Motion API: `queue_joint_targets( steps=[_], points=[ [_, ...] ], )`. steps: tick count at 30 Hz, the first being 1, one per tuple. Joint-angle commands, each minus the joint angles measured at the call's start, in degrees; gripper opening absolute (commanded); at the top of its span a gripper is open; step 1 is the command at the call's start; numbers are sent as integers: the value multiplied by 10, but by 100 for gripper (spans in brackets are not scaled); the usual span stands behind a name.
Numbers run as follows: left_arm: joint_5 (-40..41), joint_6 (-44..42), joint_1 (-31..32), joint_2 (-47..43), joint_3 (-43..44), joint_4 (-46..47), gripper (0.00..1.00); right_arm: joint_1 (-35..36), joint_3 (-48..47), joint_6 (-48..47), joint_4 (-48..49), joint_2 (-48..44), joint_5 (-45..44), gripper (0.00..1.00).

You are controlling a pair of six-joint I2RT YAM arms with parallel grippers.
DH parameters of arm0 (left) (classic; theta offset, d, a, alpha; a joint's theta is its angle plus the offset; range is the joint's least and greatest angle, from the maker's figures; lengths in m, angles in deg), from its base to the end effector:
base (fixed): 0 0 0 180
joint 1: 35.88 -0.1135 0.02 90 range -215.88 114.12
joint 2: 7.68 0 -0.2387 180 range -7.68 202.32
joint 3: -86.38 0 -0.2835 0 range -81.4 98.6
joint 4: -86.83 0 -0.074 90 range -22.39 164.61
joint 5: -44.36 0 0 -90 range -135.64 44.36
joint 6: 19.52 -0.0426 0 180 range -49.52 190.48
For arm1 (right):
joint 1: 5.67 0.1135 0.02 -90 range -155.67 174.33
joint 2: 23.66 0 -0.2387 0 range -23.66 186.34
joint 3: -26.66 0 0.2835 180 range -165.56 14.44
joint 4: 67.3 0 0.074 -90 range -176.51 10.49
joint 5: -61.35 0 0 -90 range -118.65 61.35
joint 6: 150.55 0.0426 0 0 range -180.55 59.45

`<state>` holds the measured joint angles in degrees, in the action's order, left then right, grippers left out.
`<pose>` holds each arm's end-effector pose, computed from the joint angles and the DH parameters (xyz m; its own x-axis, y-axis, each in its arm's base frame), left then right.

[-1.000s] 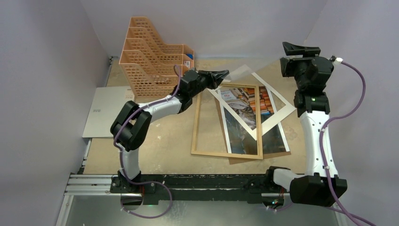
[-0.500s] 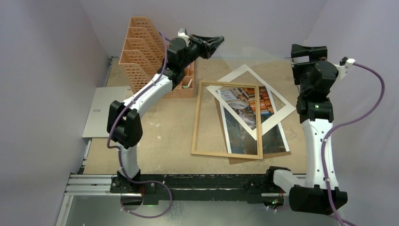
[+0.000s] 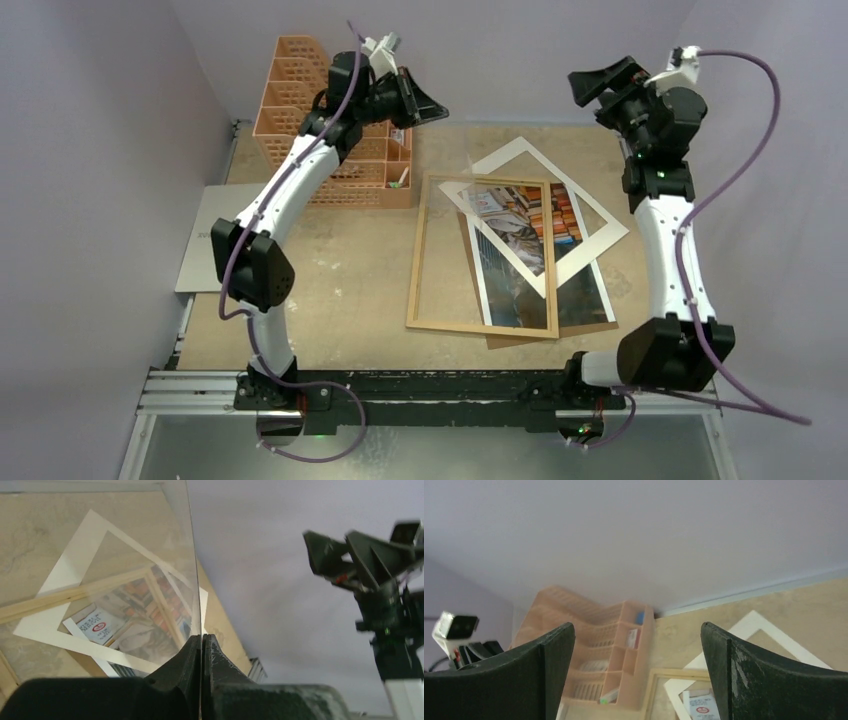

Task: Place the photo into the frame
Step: Adjust the photo frame item.

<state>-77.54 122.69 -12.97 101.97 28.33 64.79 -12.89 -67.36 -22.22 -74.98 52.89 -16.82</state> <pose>0.4388 -0.2099 0.3801 -0.7358 -0.4174 -0.5333 0.3733 0.4070 -0.8337 0.3472 -0.0352 0.4504 0.0843 0.6012 -0.7946 -0.1653 0.7949 0.5838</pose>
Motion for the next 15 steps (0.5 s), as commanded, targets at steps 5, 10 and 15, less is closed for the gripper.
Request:
queue_joint_targets(
  steps=[5, 10, 15],
  points=[
    [-166, -338, 5, -94, 78, -134, 0, 38, 72, 66, 218, 36, 263, 99],
    [-205, -336, 5, -135, 75, -86, 0, 54, 124, 157, 389, 42, 322, 99],
    [-238, -322, 5, -164, 80, -40, 0, 54, 125, 182, 430, 45, 327, 99]
  ],
)
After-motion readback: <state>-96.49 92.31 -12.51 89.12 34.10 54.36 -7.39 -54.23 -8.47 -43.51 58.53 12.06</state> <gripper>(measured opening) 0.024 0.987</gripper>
